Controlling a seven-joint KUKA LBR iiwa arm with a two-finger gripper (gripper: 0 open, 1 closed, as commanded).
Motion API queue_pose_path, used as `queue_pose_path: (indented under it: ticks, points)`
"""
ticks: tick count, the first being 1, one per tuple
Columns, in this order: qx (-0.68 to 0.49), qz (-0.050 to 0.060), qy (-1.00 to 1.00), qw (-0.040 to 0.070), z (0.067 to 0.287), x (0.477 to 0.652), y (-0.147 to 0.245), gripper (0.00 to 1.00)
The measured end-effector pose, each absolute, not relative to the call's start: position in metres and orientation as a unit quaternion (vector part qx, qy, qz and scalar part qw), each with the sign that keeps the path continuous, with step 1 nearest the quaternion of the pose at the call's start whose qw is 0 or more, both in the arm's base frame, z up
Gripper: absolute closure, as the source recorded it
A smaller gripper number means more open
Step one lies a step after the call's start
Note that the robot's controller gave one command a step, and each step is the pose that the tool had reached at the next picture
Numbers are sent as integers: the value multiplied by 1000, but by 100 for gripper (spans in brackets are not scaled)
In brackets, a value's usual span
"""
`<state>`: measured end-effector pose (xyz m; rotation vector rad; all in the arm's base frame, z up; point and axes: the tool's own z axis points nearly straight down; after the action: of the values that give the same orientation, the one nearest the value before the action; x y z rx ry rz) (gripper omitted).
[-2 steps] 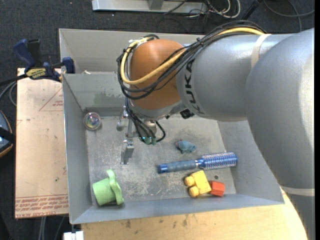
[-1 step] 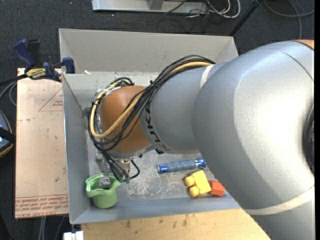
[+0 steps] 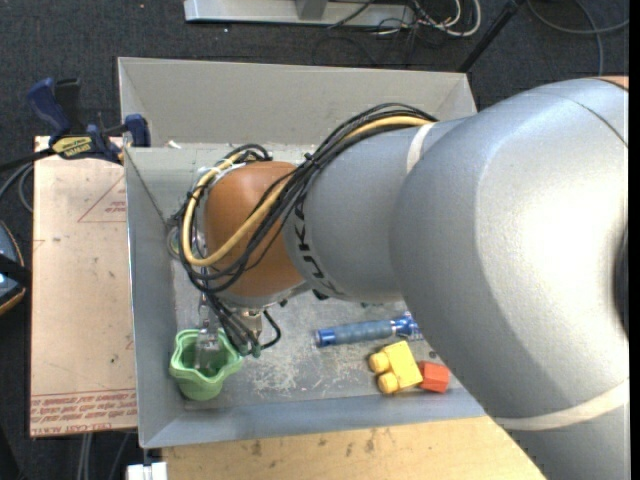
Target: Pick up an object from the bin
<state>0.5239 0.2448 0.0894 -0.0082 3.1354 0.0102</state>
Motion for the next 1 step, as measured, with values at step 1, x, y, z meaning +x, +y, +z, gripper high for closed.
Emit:
queue_pose_path:
  ticks: [1]
  points:
    - [-2,2,1000,4,210,525,248,100]
